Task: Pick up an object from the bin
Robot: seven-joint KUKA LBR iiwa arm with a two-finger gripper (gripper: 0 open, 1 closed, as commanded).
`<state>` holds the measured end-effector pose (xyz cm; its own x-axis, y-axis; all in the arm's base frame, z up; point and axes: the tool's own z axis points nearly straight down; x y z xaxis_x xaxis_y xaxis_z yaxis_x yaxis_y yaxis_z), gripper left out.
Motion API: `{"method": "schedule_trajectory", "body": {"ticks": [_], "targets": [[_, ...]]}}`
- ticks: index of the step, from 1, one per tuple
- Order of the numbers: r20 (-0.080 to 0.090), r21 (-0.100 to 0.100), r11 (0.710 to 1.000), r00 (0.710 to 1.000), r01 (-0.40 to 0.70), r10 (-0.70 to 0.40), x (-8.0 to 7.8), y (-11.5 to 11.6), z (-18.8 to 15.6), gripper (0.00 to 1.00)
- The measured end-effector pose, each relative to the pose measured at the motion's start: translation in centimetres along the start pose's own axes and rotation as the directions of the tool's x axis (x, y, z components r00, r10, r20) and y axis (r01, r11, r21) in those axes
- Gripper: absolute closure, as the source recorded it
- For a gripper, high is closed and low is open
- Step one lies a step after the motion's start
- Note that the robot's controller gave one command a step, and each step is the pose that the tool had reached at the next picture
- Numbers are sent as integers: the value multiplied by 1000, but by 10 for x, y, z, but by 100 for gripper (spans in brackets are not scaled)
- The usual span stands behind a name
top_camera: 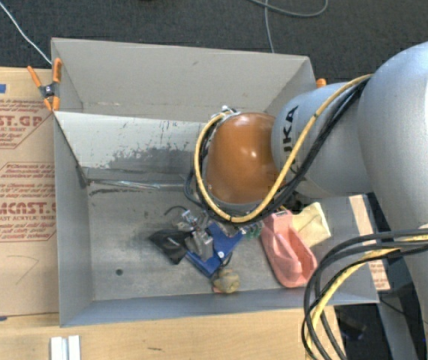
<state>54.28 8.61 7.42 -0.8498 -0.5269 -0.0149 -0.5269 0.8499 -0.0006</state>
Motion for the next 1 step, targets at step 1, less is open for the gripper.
{"method": "schedule_trajectory", "body": {"ticks": [1], "targets": [[0,0,1000,1000,9,-9,0,0,0,100]]}}
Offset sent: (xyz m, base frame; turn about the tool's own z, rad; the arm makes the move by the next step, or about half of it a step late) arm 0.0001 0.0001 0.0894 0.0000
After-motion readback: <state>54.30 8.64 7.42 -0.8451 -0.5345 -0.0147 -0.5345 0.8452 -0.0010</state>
